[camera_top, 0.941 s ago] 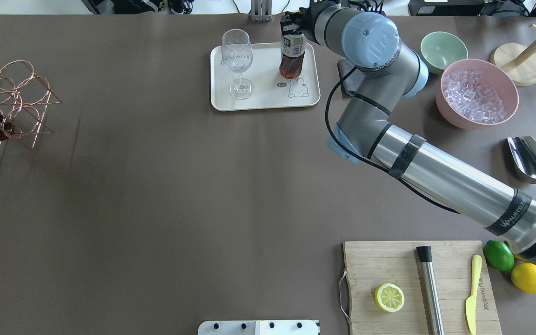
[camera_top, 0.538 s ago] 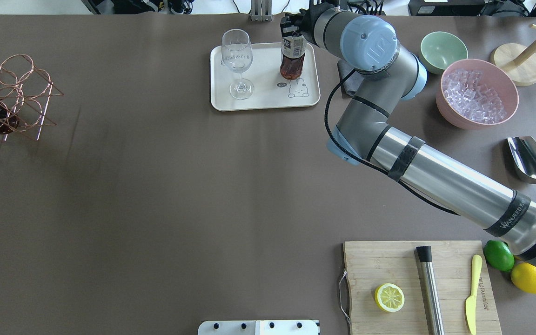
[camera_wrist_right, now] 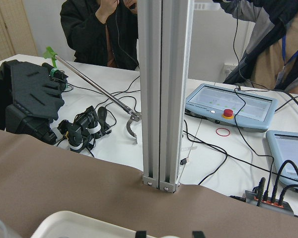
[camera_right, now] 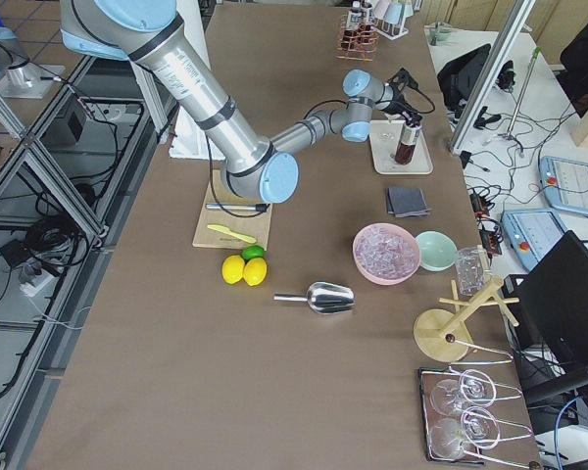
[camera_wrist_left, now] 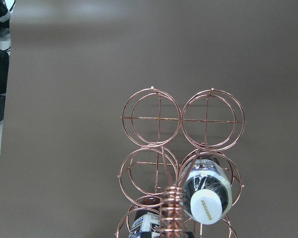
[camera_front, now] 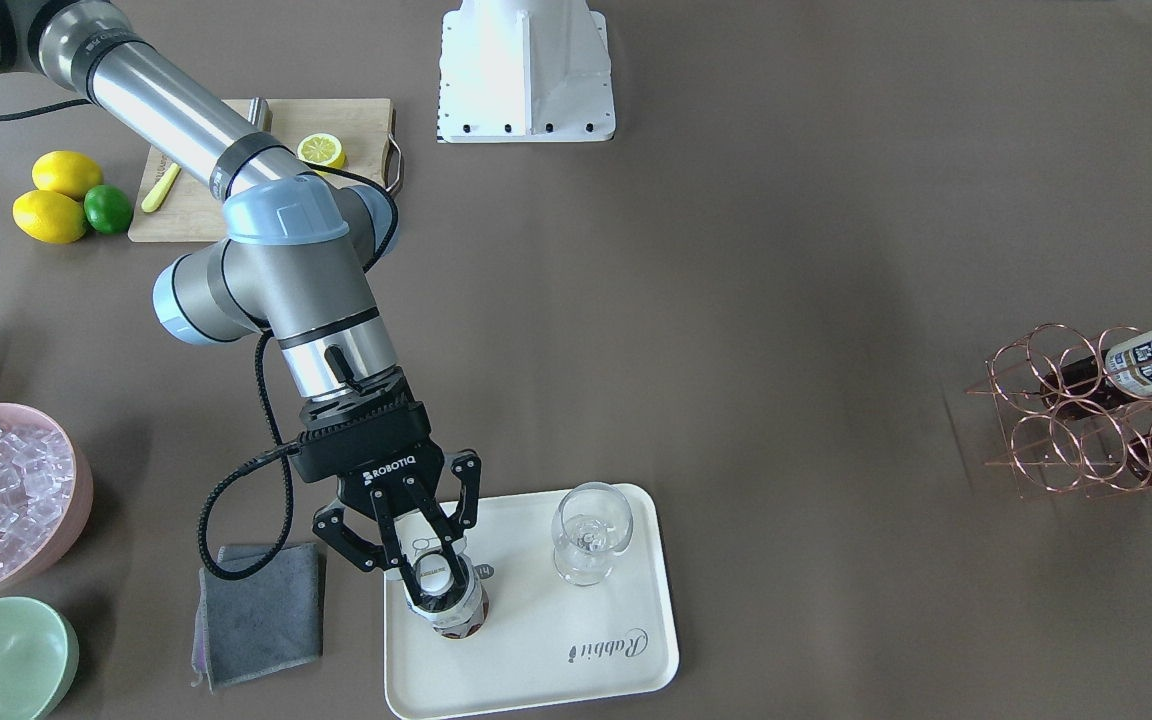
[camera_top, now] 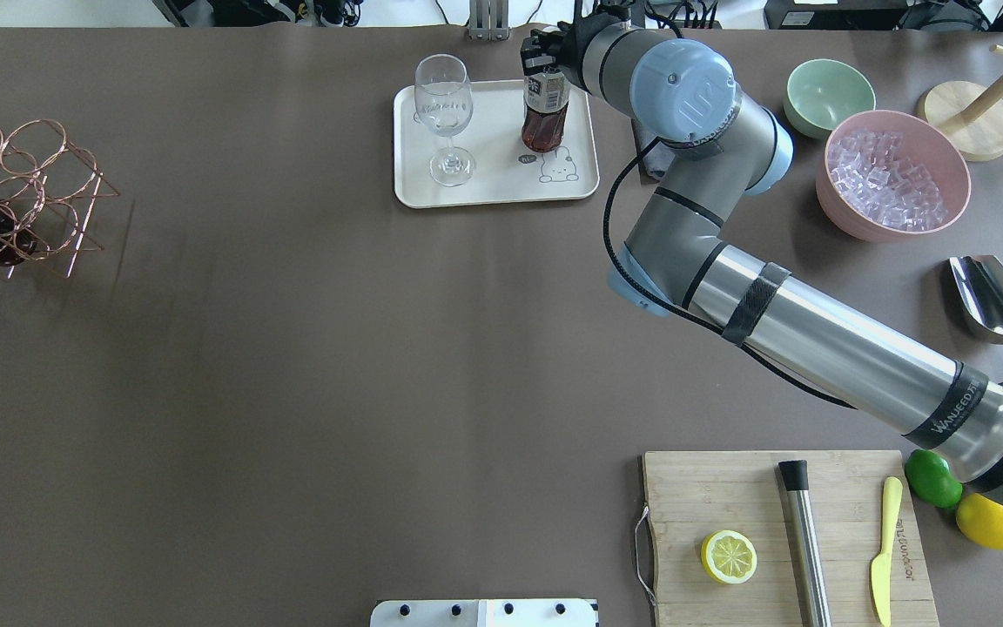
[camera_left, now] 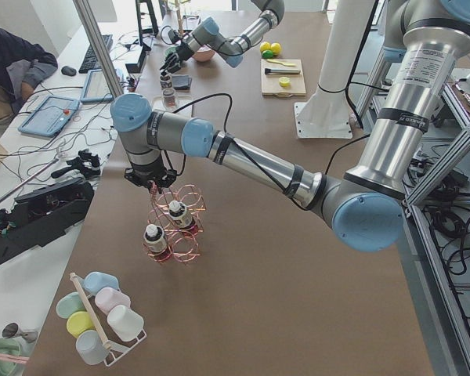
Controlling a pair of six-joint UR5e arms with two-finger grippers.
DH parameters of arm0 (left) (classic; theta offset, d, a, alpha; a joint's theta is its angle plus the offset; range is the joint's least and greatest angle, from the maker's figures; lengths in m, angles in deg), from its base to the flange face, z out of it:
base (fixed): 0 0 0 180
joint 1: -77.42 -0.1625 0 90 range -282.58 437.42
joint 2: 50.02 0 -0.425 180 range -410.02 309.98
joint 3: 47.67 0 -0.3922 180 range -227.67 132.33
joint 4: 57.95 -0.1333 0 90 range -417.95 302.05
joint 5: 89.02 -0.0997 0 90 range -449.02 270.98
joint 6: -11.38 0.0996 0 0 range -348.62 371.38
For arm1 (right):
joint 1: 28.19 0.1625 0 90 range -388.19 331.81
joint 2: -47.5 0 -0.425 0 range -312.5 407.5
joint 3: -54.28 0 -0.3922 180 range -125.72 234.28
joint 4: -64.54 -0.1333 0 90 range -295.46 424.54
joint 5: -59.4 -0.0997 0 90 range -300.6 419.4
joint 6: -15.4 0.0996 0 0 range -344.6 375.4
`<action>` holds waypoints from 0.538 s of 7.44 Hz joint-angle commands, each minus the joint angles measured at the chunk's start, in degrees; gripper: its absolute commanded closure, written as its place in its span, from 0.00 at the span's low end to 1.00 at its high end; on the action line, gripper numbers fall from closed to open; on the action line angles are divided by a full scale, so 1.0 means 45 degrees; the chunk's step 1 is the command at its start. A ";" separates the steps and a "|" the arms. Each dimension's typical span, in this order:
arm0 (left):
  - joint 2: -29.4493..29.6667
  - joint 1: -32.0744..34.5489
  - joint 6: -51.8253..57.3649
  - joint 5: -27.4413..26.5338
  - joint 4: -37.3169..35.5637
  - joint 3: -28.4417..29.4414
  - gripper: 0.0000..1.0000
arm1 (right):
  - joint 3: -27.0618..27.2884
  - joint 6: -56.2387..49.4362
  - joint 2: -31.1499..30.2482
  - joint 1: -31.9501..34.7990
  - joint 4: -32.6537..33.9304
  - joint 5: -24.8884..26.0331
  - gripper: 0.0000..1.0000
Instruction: Take tea from basket to plate
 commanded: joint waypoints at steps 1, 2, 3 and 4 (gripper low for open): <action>-0.0032 -0.0050 0.0000 0.0080 0.0347 0.0312 1.00 | 0.0000 0.0000 -0.0032 -0.0060 -0.0065 0.0224 0.30; -0.0032 -0.0069 0.0000 0.0080 0.0522 0.0448 1.00 | 0.0000 0.0000 -0.0051 -0.0060 -0.0065 0.0303 0.00; -0.0167 -0.0069 0.0000 0.0080 0.0891 0.0624 1.00 | 0.0000 0.0000 -0.0032 -0.0060 -0.0085 0.0323 0.00; -0.0207 -0.0089 0.0000 0.0080 0.0894 0.0645 1.00 | 0.0039 0.0039 0.0026 -0.0040 -0.0085 0.0323 0.00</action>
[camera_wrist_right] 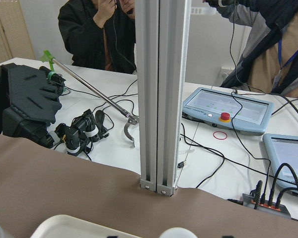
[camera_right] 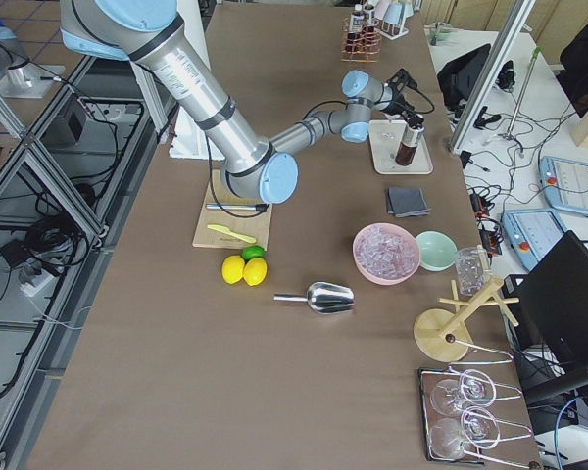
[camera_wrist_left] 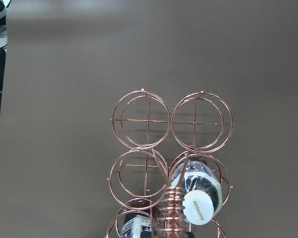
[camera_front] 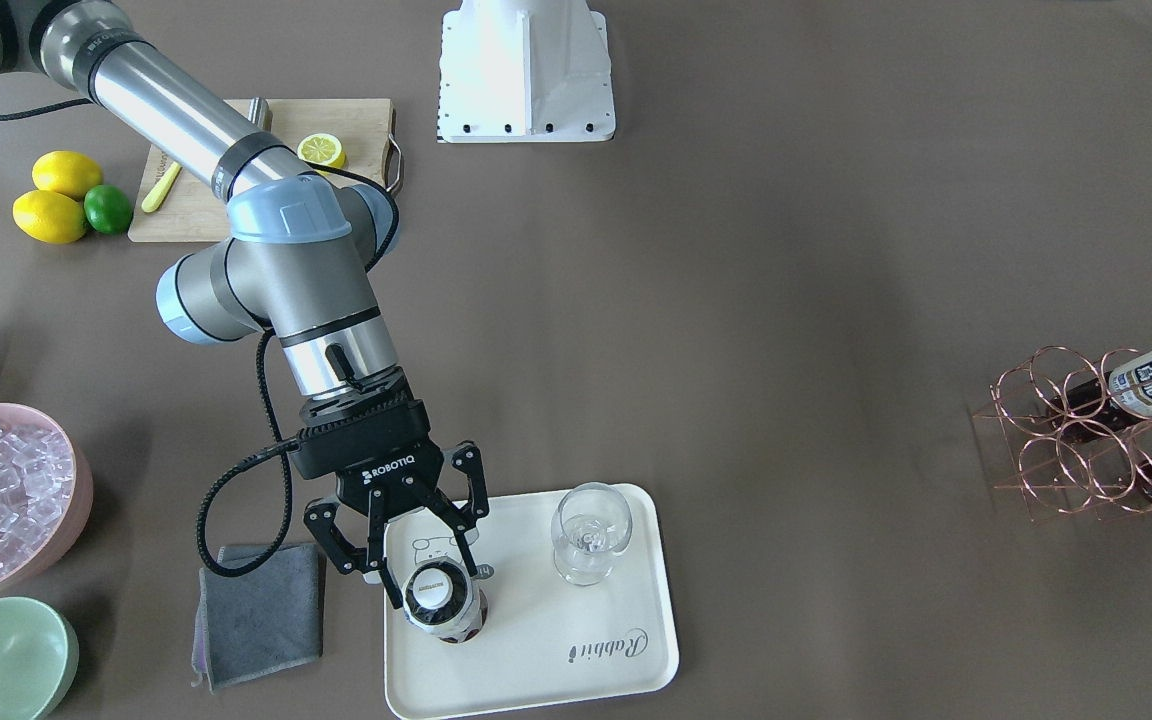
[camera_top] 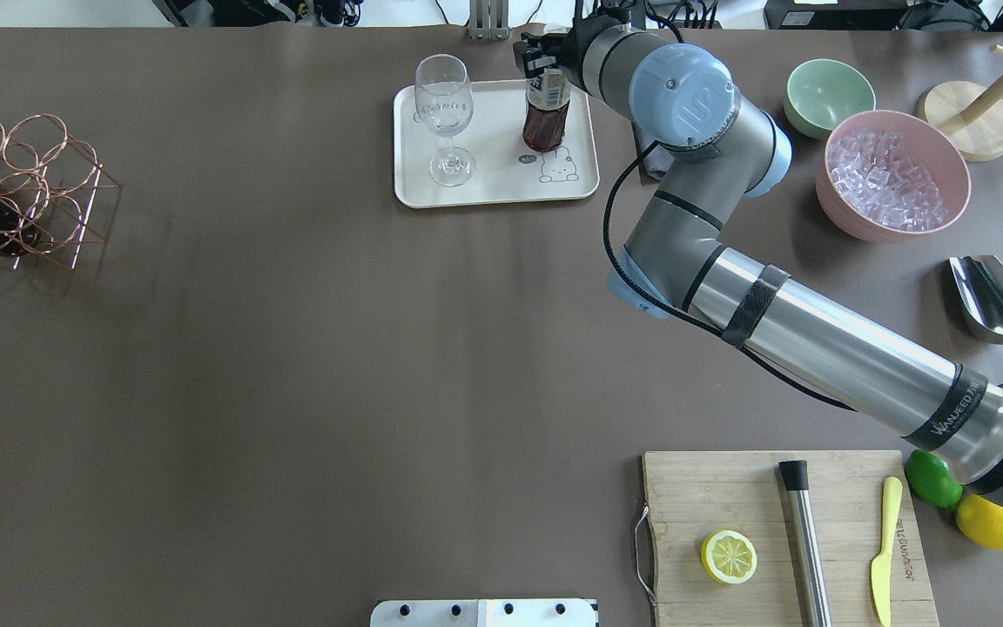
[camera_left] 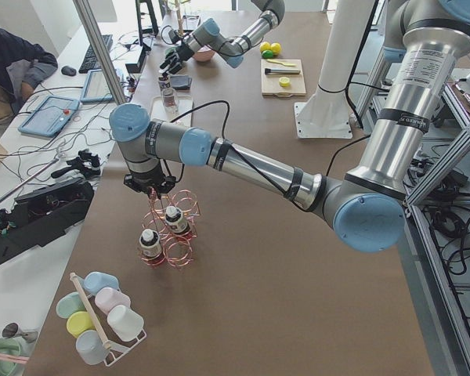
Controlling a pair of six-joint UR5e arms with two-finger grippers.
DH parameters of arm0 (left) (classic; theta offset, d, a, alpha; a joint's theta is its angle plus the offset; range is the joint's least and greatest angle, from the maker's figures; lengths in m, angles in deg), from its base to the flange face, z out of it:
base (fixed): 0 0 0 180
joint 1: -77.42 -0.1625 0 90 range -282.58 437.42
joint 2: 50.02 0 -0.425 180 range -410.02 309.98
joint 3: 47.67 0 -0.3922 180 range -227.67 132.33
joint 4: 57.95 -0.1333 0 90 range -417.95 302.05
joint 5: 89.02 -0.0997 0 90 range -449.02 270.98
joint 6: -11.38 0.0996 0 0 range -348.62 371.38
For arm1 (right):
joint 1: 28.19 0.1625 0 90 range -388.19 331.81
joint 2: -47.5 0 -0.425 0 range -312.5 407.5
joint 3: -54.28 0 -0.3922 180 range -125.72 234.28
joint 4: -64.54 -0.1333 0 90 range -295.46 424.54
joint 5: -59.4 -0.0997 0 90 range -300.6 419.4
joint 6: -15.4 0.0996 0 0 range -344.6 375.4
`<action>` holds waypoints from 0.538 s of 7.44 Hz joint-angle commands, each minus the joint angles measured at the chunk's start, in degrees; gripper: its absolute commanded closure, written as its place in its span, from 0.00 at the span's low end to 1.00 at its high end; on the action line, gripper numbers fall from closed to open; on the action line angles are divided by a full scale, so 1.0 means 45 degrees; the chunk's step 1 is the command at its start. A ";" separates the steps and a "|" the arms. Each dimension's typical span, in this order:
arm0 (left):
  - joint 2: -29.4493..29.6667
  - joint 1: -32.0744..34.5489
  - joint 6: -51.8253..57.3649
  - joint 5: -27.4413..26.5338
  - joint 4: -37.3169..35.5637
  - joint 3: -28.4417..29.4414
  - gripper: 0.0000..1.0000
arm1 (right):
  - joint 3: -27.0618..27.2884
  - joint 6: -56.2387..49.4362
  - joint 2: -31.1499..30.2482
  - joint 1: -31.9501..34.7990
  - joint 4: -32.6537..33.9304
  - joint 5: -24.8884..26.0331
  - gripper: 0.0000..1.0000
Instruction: Take tea from basket to plate
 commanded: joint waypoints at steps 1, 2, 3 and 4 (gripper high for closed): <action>-0.0118 -0.0122 0.0000 0.0002 0.0233 0.0097 1.00 | 0.0308 0.0153 0.0077 0.0037 0.0027 -0.0065 0.00; -0.0118 -0.0162 -0.0019 0.0002 0.0292 0.0058 1.00 | 0.0852 0.0174 0.0000 0.0308 0.0356 -0.0434 0.00; -0.0138 -0.0162 -0.0019 0.0002 0.0312 0.0038 1.00 | 0.2250 0.0135 -0.0097 0.0988 0.2138 -0.1655 0.00; -0.0196 -0.0162 -0.0019 0.0002 0.0312 -0.0020 1.00 | 0.4217 0.0174 -0.0872 0.1304 0.3741 -0.1977 0.00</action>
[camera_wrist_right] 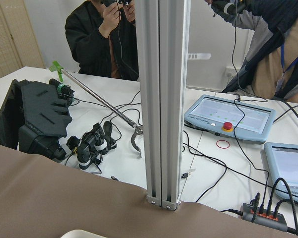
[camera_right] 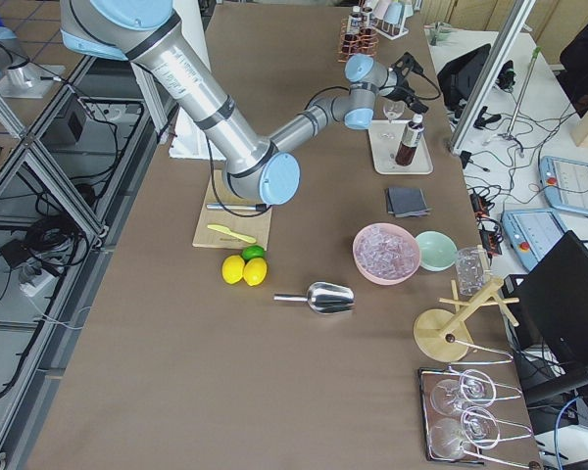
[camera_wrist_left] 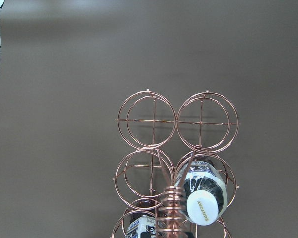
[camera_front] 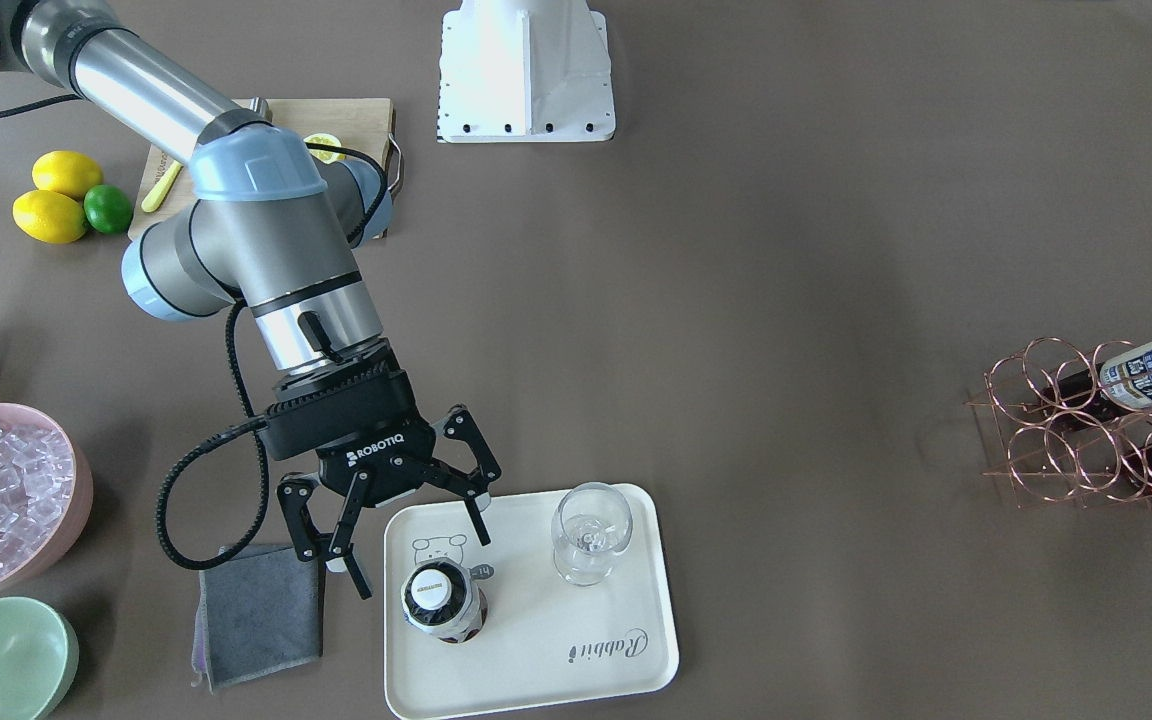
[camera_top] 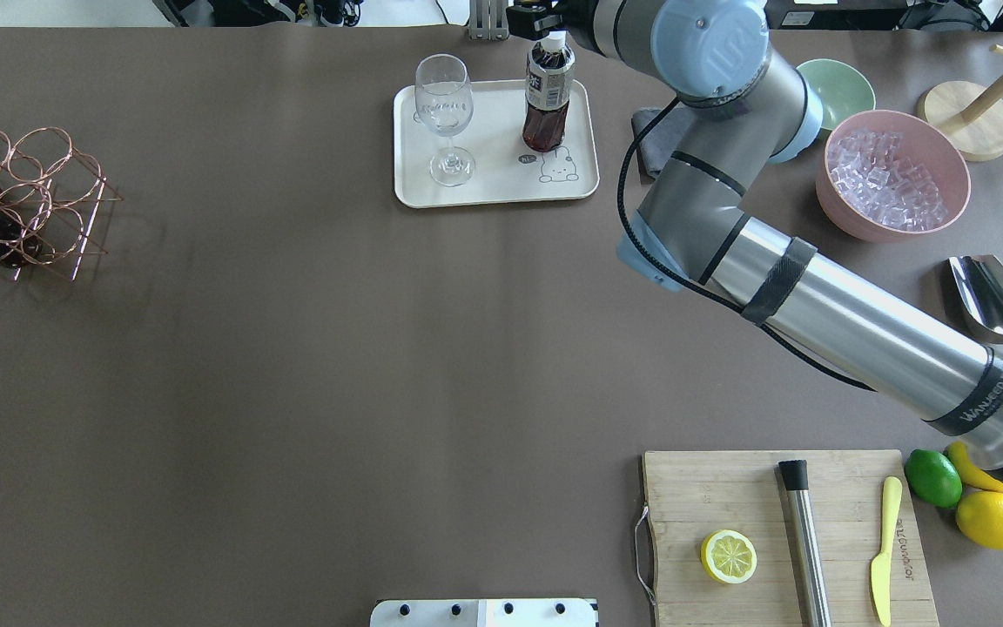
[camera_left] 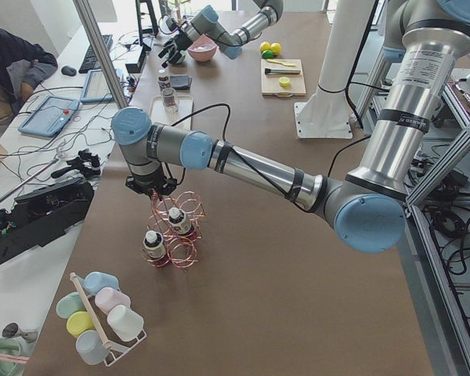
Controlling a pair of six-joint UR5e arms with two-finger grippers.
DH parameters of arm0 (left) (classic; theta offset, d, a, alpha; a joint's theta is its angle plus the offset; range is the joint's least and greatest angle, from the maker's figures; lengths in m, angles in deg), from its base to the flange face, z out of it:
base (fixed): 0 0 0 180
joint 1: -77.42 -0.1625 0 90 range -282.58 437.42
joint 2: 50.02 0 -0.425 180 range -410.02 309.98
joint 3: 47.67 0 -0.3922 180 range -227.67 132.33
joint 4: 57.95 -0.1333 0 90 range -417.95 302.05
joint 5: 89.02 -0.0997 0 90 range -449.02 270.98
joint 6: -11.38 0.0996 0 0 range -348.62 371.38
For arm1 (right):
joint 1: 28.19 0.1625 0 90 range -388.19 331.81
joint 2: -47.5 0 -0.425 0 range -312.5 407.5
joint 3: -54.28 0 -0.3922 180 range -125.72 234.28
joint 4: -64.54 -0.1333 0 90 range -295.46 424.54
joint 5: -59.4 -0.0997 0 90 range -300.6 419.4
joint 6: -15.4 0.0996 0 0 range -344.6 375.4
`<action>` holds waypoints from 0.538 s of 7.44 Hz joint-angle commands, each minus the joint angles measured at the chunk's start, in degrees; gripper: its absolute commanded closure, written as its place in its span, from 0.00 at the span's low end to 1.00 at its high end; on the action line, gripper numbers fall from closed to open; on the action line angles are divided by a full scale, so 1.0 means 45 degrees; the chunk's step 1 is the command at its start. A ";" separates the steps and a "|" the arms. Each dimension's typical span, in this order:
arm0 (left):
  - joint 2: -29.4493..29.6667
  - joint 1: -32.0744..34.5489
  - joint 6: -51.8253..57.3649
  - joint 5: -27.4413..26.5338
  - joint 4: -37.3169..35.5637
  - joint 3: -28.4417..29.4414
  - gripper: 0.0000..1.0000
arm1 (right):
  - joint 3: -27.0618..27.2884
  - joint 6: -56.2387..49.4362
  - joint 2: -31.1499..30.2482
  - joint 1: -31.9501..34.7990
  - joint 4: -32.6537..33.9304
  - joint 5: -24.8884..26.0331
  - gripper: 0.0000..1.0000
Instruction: Take tea from basket to plate
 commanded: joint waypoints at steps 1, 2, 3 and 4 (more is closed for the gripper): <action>-0.0166 -0.0015 -0.0004 0.0000 0.0025 -0.0152 1.00 | 0.4618 0.0050 -0.2110 0.0775 0.3291 -0.1029 0.00; -0.0186 -0.0015 -0.0024 0.0000 0.0025 -0.0152 1.00 | 0.6590 0.0051 -0.3341 0.0891 0.4614 -0.1609 0.00; -0.0186 -0.0054 -0.0082 0.0097 0.0006 -0.0210 1.00 | 0.8292 0.0031 -0.4339 0.1492 0.6386 -0.2253 0.00; -0.0225 -0.0073 -0.0102 0.0156 -0.0014 -0.0250 1.00 | 0.8870 -0.0027 -0.4910 0.2310 0.7274 -0.3207 0.00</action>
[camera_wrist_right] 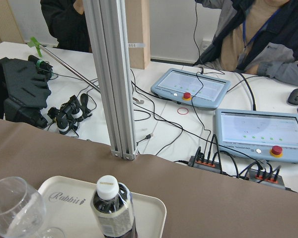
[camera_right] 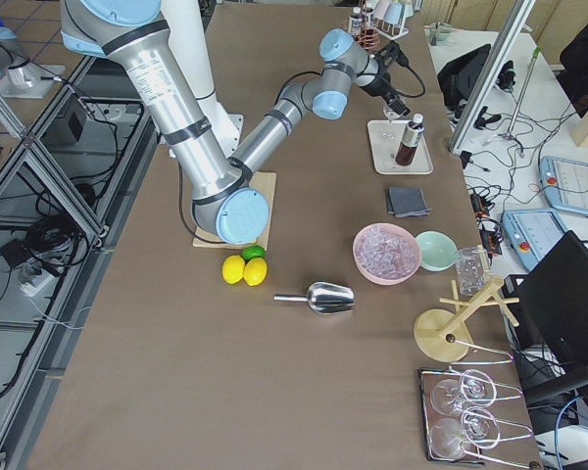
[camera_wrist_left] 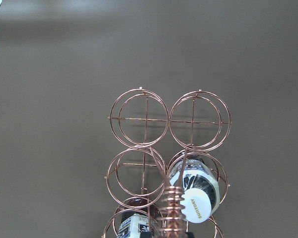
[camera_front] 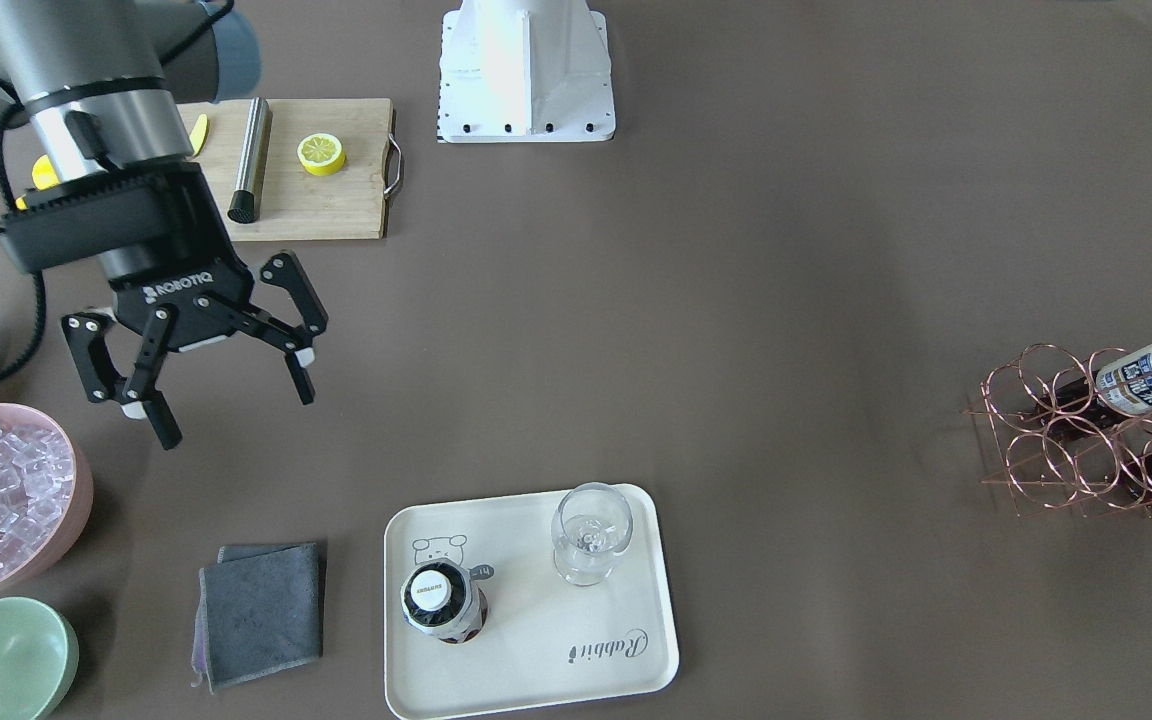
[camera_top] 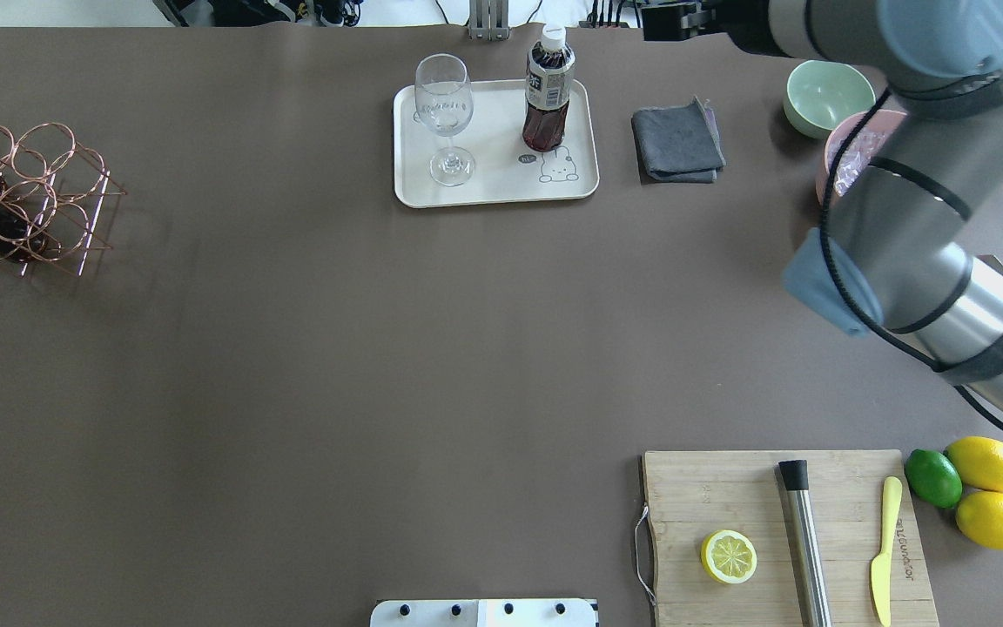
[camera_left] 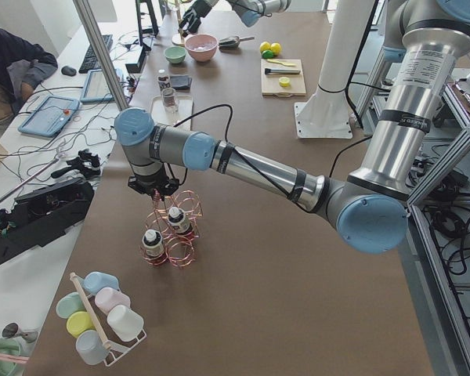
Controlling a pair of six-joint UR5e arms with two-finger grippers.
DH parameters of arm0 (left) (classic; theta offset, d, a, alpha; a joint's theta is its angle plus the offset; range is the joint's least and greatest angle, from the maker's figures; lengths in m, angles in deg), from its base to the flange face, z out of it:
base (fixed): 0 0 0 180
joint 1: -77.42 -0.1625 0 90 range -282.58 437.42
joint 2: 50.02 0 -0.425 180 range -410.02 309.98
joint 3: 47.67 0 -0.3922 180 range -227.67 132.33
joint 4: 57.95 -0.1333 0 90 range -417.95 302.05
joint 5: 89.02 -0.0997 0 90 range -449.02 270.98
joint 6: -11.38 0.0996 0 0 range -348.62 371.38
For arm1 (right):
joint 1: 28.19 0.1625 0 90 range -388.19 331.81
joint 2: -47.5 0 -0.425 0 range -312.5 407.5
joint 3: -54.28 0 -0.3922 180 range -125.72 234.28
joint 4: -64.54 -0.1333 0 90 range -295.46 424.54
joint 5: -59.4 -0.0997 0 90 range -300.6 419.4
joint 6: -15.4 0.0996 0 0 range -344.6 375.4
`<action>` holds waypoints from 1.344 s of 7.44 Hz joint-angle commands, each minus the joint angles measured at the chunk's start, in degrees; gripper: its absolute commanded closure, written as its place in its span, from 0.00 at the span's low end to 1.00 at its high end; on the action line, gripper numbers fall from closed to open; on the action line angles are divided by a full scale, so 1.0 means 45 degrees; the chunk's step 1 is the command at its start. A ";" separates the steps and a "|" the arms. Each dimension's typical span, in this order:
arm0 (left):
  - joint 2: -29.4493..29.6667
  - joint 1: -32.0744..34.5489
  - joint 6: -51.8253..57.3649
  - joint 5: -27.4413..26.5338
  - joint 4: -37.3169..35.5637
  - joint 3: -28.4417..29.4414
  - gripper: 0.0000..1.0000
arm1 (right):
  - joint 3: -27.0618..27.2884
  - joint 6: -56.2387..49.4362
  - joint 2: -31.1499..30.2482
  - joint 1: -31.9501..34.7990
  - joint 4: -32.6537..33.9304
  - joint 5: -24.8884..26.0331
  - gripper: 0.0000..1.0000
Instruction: Take tea from basket to plate
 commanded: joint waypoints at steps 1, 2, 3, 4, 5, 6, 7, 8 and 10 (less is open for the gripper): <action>-0.0050 -0.0036 -0.0092 0.0125 -0.0028 -0.0074 1.00 | 0.2007 -0.0199 -0.2466 0.1830 0.2126 -0.1822 0.00; -0.0050 -0.0036 -0.0092 0.0260 -0.0048 -0.0054 1.00 | 0.1988 -0.0993 -0.3714 0.2495 0.2126 -0.2426 0.00; -0.0050 -0.0094 -0.0111 0.0281 -0.0067 -0.0054 1.00 | 0.1988 -0.2180 -0.4906 0.3372 0.2416 -0.2896 0.00; -0.0050 -0.0133 -0.0189 0.0281 -0.0087 -0.0054 1.00 | 0.1872 -0.4029 -0.5692 0.4018 0.2844 -0.3442 0.00; -0.0050 -0.0133 -0.0808 0.0300 -0.0048 -0.0074 1.00 | 0.1909 -0.6136 -0.6125 0.4508 0.4492 -0.3777 0.00; -0.0050 -0.0191 -0.0853 0.0301 -0.0048 -0.0054 1.00 | 0.1561 -0.7549 -0.6284 0.5364 0.5766 -0.5153 0.00; -0.0050 -0.0192 -0.0873 0.0301 -0.0048 -0.0054 1.00 | 0.0823 -0.8182 -0.6305 0.6610 0.6803 -0.7158 0.00; -0.0050 -0.0192 -0.0893 0.0301 -0.0048 -0.0054 1.00 | -0.0228 -0.8884 -0.6325 0.7222 0.7123 -0.8435 0.00; -0.0011 -0.0192 -0.1629 0.0320 -0.0048 -0.0074 1.00 | -0.1737 -0.9903 -0.6772 0.7404 0.7048 -0.8662 0.00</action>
